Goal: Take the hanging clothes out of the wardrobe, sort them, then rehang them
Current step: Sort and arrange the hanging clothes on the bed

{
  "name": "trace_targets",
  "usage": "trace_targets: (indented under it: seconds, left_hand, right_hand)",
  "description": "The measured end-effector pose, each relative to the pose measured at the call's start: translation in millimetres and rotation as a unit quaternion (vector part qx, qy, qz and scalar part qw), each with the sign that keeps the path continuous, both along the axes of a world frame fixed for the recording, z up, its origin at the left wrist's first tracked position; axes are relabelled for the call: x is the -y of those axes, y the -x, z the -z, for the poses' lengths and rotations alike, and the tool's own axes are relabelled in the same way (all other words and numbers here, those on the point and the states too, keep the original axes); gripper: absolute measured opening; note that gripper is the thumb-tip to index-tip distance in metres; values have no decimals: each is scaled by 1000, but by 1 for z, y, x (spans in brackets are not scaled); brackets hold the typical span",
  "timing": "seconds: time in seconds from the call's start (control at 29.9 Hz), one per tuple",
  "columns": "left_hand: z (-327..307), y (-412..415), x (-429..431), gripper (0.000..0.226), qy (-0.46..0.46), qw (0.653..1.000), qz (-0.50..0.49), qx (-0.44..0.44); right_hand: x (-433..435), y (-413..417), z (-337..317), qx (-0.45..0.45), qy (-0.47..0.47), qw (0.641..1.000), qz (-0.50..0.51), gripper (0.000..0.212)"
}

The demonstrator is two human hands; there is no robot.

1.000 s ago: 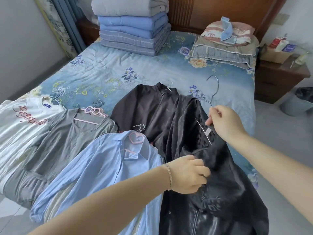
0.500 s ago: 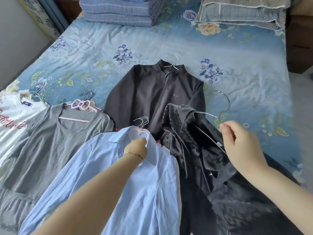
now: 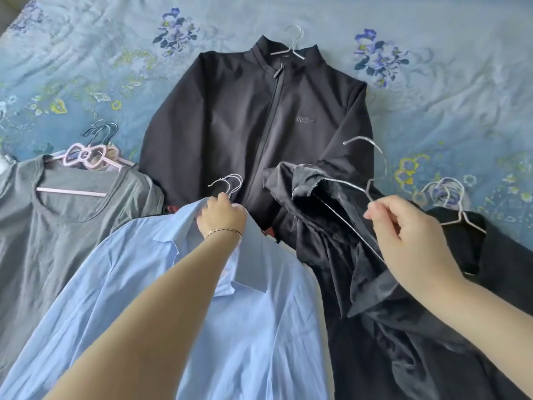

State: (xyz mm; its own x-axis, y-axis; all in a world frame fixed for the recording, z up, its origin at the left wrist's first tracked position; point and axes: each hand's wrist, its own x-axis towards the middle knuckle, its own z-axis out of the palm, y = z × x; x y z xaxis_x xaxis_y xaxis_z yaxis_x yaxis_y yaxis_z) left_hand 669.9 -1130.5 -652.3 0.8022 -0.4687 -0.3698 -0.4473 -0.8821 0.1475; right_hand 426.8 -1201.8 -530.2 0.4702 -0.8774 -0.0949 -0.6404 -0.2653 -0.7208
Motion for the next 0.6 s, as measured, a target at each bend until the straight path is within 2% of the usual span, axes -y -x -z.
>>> trace_targets:
  seconds: [0.07, 0.17, 0.27, 0.37, 0.44, 0.54, 0.6]
  left_hand:
    - [1, -21, -12, 37, -20, 995, 88, 31]
    - [5, -43, -22, 53, -85, 981, 174, -6]
    - [10, -47, -14, 44, -139, 958, 245, 45]
    - [10, -56, 1, 35, -212, 948, 234, 35]
    - [7, -63, 8, 38, -247, 942, 228, 2]
    - [1, -71, 6, 50, -209, 948, 236, -29]
    - [-6, -70, -4, 50, -171, 955, 242, -13]
  right_hand:
    - [2, 0, 1, -2, -7, 1000, -4, 20]
    - [2, 4, 4, -8, -29, 999, -19, 24]
    - [0, 5, 9, -14, -49, 998, -31, 23]
    - [-5, 4, 14, -20, -61, 997, -48, 24]
    - [-9, 4, 16, -20, -69, 996, -51, 24]
    - [-12, 2, 17, -19, -71, 996, -45, 24]
    - [-14, 1, 15, -24, -65, 997, -39, 23]
